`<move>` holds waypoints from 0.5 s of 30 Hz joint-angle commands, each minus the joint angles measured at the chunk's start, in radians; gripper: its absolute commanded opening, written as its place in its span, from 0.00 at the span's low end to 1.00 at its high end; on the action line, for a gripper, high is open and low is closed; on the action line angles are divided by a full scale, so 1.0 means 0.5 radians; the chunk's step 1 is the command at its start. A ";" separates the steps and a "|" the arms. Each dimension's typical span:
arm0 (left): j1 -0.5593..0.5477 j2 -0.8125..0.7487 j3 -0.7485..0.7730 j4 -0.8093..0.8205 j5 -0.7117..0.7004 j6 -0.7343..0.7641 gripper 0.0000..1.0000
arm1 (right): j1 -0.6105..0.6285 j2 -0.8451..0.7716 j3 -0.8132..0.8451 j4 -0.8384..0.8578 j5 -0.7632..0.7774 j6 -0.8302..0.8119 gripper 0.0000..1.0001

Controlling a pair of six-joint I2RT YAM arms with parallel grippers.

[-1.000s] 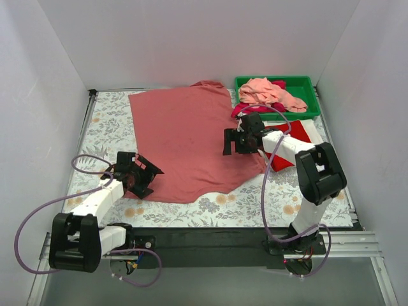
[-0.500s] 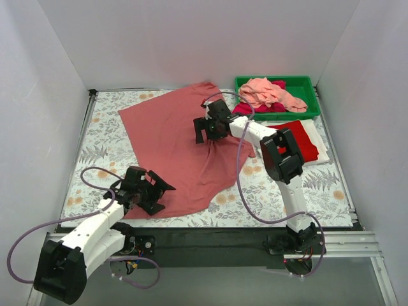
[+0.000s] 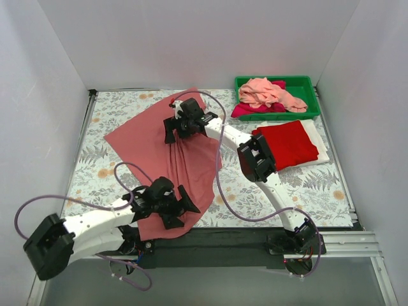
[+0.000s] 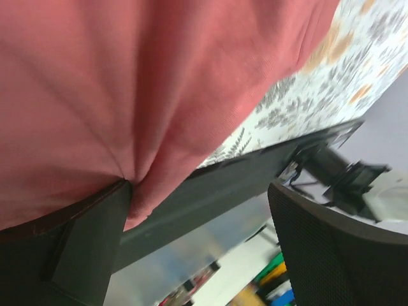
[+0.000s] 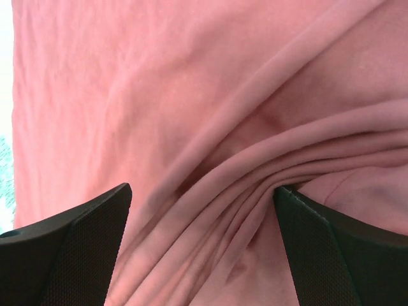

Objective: Fold and stack the t-shirts
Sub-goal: Flatten the tshirt out

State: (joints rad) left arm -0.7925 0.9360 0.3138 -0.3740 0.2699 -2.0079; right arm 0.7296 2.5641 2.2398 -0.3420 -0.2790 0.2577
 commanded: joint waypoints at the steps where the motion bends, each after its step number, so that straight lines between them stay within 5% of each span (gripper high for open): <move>1: -0.274 0.467 0.123 0.110 -0.125 -0.160 0.89 | 0.017 0.020 -0.018 -0.086 -0.203 -0.039 0.98; 6: -0.657 0.846 0.708 0.055 -0.478 -0.035 0.91 | -0.176 -0.552 -0.500 -0.098 0.006 -0.064 0.98; 10: -0.691 1.076 1.019 0.103 -0.515 0.113 0.93 | -0.425 -0.946 -0.767 -0.150 -0.160 -0.043 0.98; 15: -0.701 1.276 1.357 0.165 -0.469 0.352 0.93 | -0.615 -1.647 -1.281 -0.193 0.073 -0.196 0.98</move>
State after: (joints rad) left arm -1.1385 1.5612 0.8967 -0.3130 0.0658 -1.9221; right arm 0.4419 1.9717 1.6932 -0.4191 -0.2901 0.2092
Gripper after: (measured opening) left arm 0.927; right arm 0.983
